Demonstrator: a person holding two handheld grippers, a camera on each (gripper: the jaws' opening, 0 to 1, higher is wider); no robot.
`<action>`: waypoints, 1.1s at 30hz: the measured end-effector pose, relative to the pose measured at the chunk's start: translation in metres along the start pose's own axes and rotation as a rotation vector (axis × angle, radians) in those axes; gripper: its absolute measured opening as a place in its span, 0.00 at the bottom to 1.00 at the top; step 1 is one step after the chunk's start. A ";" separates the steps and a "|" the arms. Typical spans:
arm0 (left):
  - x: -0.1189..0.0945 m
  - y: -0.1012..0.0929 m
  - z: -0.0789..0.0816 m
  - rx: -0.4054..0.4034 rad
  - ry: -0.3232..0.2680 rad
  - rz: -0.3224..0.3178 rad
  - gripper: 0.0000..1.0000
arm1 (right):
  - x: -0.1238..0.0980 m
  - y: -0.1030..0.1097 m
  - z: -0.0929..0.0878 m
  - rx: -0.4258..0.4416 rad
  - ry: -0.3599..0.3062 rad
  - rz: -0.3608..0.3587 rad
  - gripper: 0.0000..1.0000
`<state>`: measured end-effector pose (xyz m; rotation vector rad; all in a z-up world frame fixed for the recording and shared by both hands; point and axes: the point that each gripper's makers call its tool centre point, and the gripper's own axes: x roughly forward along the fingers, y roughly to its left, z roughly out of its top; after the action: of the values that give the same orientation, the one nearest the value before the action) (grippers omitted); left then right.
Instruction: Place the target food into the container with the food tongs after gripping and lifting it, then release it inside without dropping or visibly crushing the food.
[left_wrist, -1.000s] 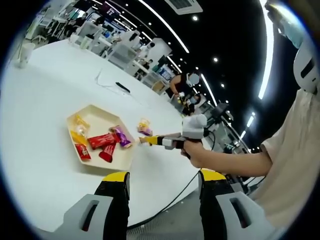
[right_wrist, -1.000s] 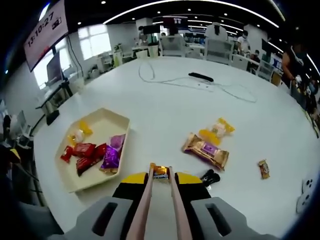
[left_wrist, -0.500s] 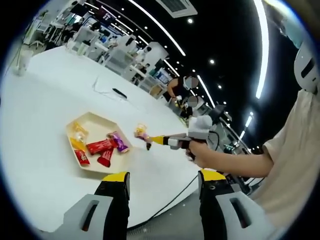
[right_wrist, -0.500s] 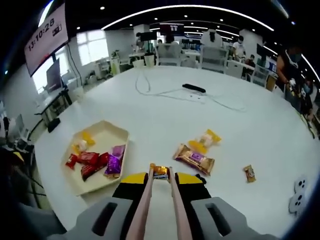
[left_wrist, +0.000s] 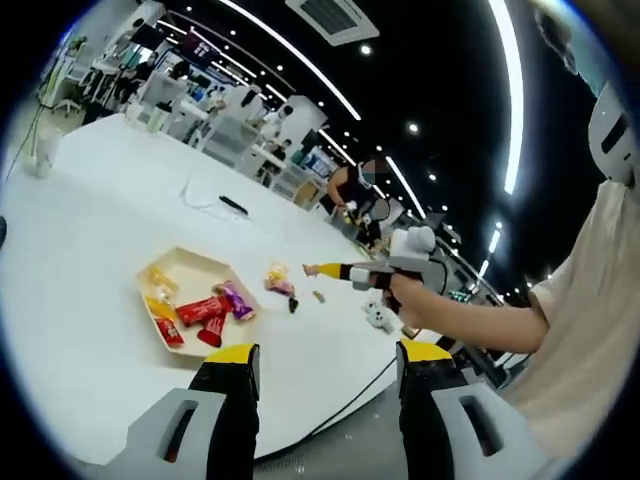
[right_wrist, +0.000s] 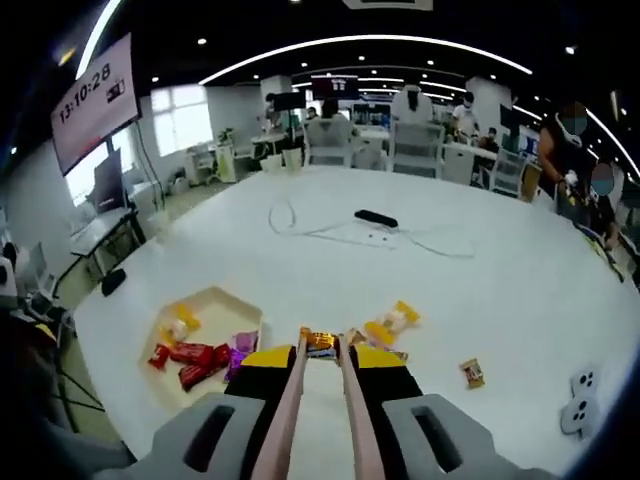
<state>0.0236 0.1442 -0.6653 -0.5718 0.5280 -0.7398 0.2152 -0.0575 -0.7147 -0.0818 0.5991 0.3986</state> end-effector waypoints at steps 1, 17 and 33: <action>-0.003 -0.002 0.003 0.016 -0.002 0.000 0.55 | -0.003 -0.001 0.006 0.003 -0.013 -0.002 0.20; -0.014 -0.018 0.013 0.073 -0.040 -0.012 0.55 | -0.035 0.000 0.039 -0.013 -0.101 -0.016 0.20; -0.028 -0.024 0.009 0.081 -0.067 -0.004 0.55 | -0.056 0.008 0.056 -0.026 -0.162 -0.013 0.20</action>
<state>-0.0001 0.1529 -0.6366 -0.5208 0.4332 -0.7402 0.1997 -0.0587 -0.6368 -0.0777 0.4329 0.3960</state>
